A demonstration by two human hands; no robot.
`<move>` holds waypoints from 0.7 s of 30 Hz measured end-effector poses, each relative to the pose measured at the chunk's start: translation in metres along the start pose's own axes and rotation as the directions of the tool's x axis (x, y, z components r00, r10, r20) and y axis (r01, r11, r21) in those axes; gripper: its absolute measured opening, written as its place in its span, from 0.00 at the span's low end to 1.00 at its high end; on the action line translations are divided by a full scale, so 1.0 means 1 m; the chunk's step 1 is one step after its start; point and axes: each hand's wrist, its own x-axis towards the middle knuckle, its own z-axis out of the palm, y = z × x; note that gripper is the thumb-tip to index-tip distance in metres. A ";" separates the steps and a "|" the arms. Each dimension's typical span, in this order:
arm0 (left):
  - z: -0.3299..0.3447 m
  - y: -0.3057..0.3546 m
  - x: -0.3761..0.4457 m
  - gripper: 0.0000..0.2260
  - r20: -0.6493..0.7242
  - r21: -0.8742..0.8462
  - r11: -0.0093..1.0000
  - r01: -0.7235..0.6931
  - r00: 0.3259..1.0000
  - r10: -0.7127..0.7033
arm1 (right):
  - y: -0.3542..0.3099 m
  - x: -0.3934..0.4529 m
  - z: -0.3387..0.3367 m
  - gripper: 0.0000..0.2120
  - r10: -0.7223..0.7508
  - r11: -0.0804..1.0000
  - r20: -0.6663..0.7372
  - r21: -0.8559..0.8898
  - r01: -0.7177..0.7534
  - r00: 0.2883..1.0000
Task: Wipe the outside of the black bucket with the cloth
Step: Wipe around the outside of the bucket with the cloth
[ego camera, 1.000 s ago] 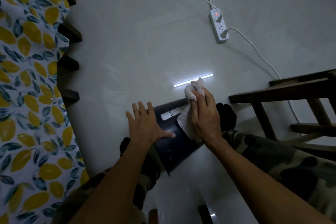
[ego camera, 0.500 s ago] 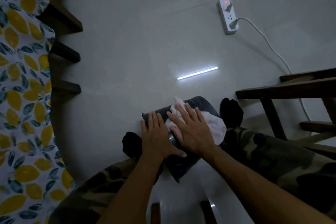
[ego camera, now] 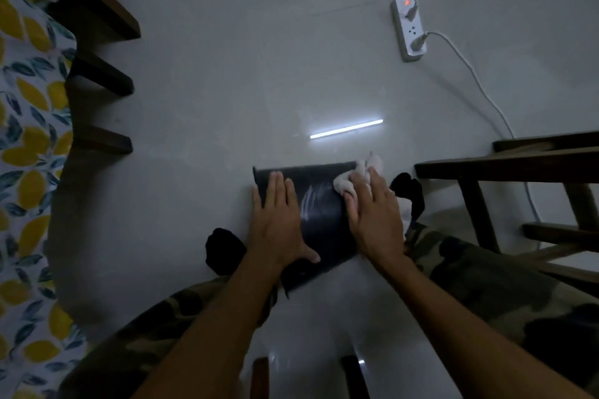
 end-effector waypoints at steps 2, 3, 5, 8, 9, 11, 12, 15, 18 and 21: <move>-0.015 -0.010 0.013 0.72 -0.071 0.088 0.995 -0.051 0.996 0.057 | -0.003 -0.006 0.002 0.23 0.015 1.000 -0.011 0.024 -0.015 1.000; -0.020 -0.014 0.019 0.72 -0.094 0.116 0.991 -0.070 0.992 0.081 | -0.005 -0.008 0.004 0.24 -0.013 1.000 -0.023 -0.009 0.013 1.000; -0.026 -0.020 0.027 0.72 -0.098 0.147 0.985 -0.094 0.989 0.109 | -0.010 -0.012 0.008 0.26 -0.210 0.969 -0.013 -0.134 0.207 0.978; -0.021 -0.022 0.028 0.71 -0.084 0.153 0.982 -0.109 0.989 0.123 | -0.024 -0.015 0.019 0.28 -0.519 0.835 0.123 -0.138 0.532 0.846; -0.019 -0.023 0.027 0.70 -0.082 0.149 0.983 -0.111 0.989 0.124 | -0.029 -0.010 0.022 0.29 -0.549 0.820 0.154 -0.095 0.565 0.822; -0.016 -0.027 0.025 0.70 -0.100 0.129 0.986 -0.106 0.988 0.119 | -0.039 0.005 0.023 0.33 -0.576 0.794 0.221 -0.078 0.603 0.787; -0.015 -0.028 0.024 0.70 -0.123 0.114 0.988 -0.102 0.986 0.116 | -0.042 0.014 0.022 0.34 -0.579 0.785 0.235 -0.097 0.611 0.781; -0.015 -0.030 0.022 0.72 -0.159 0.080 0.989 -0.124 0.978 0.136 | -0.053 0.045 0.013 0.29 -0.481 0.864 0.138 -0.095 0.495 0.866; -0.012 -0.031 0.020 0.73 -0.184 0.076 0.989 -0.129 0.973 0.141 | -0.055 0.077 0.006 0.20 -0.259 0.966 0.030 0.004 0.259 0.965; -0.015 -0.029 0.022 0.73 -0.162 0.091 0.989 -0.120 0.978 0.134 | -0.031 0.085 -0.004 0.27 -0.018 0.999 0.036 0.034 0.017 0.999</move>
